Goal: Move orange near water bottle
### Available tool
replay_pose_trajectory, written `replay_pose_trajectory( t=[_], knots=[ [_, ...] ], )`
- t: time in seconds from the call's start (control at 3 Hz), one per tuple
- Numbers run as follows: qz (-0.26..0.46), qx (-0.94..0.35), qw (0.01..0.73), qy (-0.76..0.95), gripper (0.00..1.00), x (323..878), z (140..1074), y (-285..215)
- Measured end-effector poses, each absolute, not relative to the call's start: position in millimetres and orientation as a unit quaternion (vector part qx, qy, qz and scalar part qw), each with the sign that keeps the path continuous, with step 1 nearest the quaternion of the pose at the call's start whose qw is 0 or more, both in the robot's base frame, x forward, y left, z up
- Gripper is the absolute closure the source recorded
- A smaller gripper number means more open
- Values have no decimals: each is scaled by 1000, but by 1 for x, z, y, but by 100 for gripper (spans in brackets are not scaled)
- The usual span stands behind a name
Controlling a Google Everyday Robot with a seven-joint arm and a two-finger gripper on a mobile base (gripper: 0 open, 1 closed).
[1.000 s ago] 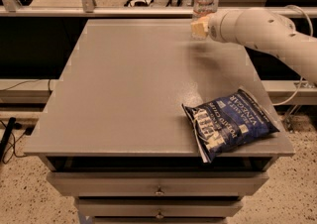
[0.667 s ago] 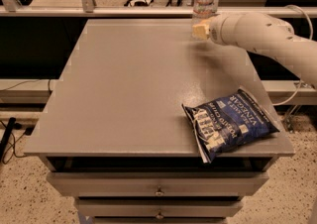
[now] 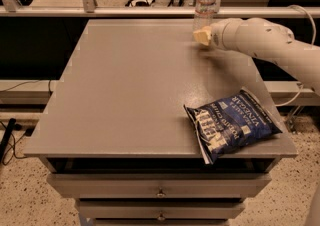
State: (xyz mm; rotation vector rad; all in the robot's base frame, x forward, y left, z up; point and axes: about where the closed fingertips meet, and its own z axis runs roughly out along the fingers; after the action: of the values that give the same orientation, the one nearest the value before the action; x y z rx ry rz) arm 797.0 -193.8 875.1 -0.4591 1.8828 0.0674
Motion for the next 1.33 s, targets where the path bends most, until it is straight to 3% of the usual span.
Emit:
replay_pose_trajectory(
  t=[0.33, 1.33],
  knots=[
    [40, -197, 557, 806, 0, 797, 863, -187],
    [78, -236, 570, 783, 0, 769, 915, -188]
  ],
)
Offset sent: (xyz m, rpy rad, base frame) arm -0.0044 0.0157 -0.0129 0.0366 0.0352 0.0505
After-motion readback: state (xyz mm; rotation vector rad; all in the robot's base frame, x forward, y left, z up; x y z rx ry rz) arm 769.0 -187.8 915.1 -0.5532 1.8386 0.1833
